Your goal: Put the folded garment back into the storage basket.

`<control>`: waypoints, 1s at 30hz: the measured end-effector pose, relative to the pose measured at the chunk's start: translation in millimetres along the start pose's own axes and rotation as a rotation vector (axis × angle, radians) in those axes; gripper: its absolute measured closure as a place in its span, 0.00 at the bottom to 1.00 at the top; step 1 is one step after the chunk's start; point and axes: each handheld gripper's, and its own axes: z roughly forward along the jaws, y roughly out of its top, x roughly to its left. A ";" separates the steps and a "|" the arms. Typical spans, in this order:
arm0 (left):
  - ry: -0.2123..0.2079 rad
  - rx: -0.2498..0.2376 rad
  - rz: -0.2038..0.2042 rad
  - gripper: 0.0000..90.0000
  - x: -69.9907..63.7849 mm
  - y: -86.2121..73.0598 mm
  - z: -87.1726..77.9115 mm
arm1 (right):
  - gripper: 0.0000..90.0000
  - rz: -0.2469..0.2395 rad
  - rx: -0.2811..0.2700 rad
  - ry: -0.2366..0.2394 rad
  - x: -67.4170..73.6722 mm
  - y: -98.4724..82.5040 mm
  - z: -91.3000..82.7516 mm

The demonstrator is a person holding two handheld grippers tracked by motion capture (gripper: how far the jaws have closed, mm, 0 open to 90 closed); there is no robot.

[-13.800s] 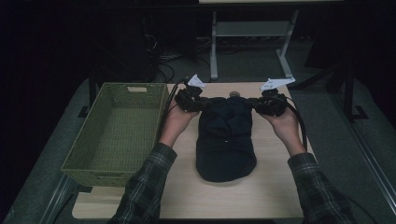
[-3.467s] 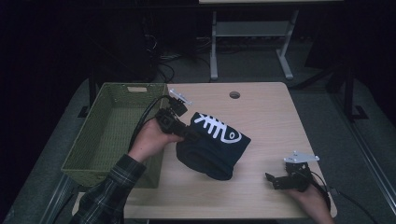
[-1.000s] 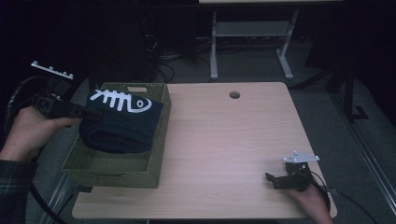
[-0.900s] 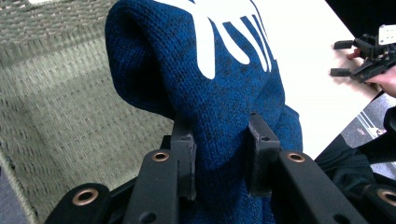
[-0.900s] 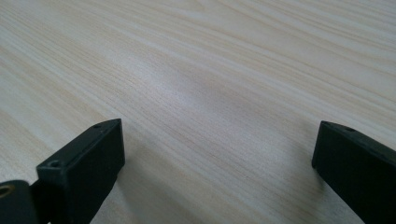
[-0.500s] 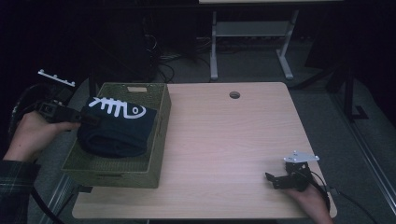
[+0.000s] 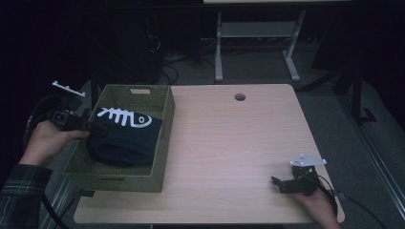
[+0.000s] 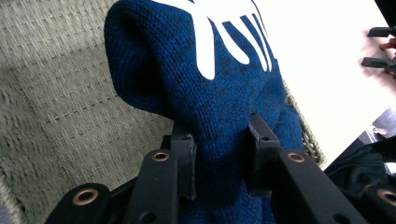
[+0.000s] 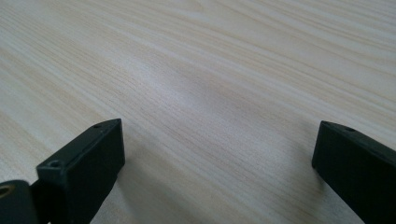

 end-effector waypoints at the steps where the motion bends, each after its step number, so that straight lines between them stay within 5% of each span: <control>1: 0.000 0.000 0.000 0.77 0.0 0.0 0.0 | 0.02 0.000 0.000 0.000 0.0 0.0 0.0; 30: 0.009 0.069 -0.066 0.78 43.6 -7.9 51.9 | 0.02 0.002 0.000 0.000 0.1 0.0 0.0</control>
